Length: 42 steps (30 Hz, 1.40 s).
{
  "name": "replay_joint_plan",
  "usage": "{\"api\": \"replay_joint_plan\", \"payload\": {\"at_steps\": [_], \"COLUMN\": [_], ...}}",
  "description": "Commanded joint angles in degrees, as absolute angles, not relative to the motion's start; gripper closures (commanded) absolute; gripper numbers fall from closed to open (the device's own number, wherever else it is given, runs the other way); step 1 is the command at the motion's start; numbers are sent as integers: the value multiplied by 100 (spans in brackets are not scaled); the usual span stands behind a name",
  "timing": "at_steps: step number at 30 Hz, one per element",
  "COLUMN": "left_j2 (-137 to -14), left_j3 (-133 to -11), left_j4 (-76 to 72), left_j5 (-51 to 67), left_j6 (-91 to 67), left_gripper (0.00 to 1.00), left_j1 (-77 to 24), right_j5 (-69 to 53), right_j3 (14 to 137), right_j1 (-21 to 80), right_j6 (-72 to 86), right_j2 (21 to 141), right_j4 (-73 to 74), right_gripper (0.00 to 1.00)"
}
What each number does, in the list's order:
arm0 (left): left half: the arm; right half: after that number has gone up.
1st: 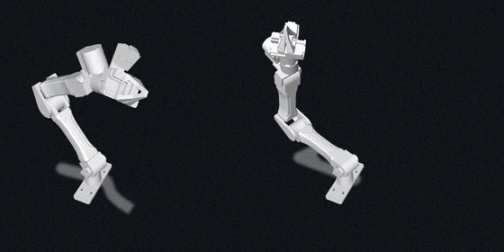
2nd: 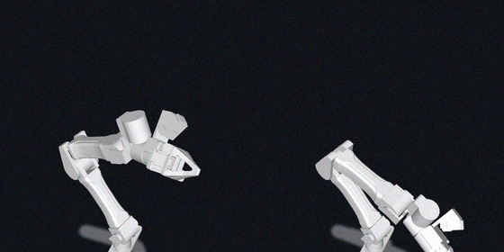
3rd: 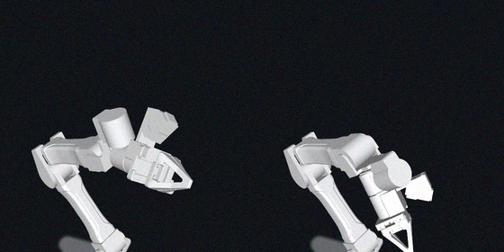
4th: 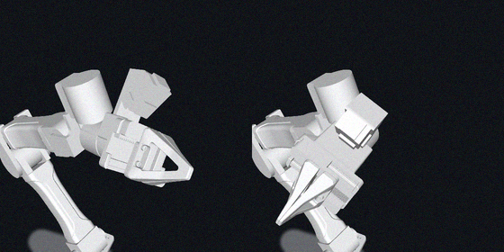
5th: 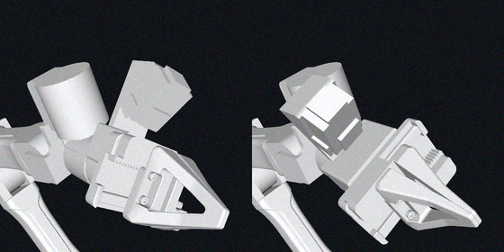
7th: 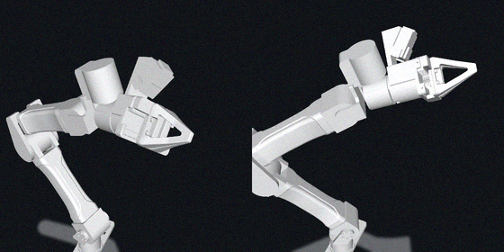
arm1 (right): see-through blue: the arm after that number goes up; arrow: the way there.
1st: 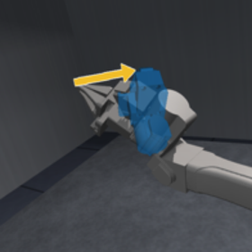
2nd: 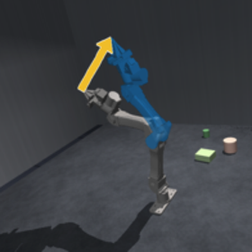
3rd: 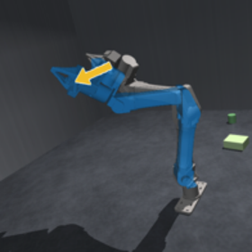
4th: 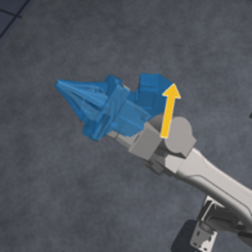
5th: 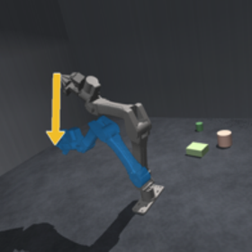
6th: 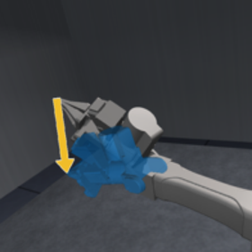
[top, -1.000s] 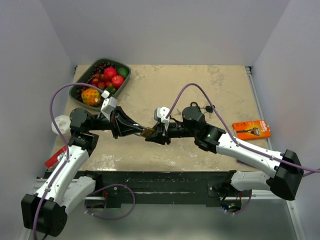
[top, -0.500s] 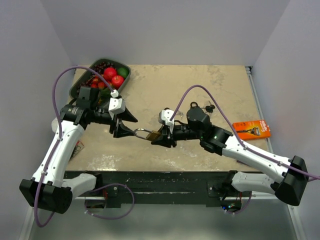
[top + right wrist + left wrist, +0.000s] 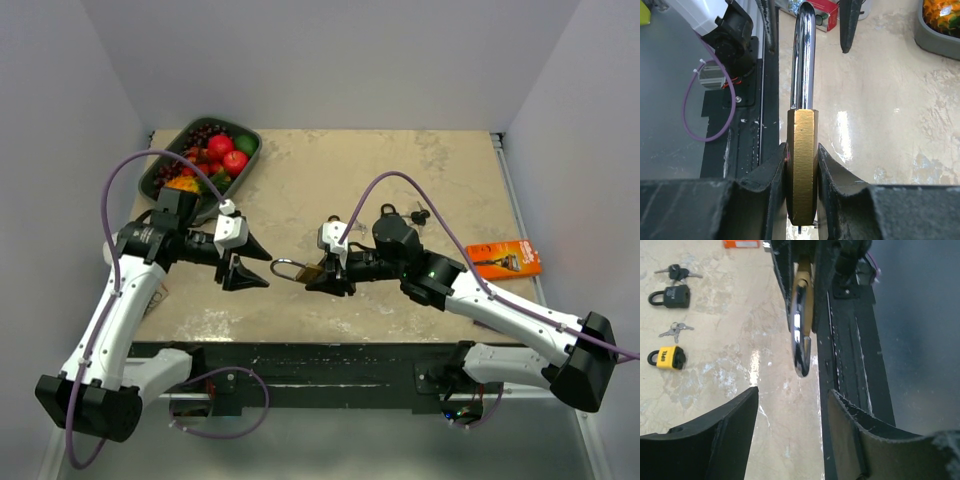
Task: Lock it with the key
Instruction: Lock the lock.
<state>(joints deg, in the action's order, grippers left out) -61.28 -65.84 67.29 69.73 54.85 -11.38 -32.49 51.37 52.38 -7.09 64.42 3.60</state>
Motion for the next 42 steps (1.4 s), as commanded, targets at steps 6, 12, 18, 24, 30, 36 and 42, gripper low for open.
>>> {"api": "replay_joint_plan", "payload": {"at_steps": [6,12,18,24,30,36,42], "left_j2": [-5502,-5581,-5651,-5695,-5494,-5493,-5405], "left_j3": [-5854,-5924,-5906,-5863,-5415,-5142,-4606], "left_j4": [3814,4236,4544,4194,2921,2769,1839], "left_j5": [7251,7242,7304,7304,7137,7031,6961], "left_j6": [2567,3111,3436,3147,2146,2039,1275], "left_gripper": [48,71,86,100,100,100,100], "left_j1": [-1502,-1582,-1714,-1986,-2302,-2619,-3102], "right_j5": [-3384,-3454,-3524,-3551,-3841,-3929,-3946], "right_j3": [5353,5379,5423,5519,5677,5792,5923], "right_j1": [5229,5238,5229,5238,5370,5396,5510], "right_j6": [-870,-879,-809,-861,-792,-633,-641], "right_j2": [6240,6196,6231,6354,6469,6434,6486], "right_j4": [-106,-79,-176,-290,-510,-729,-1072], "right_gripper": [100,100,100,100,100,100,100]}}
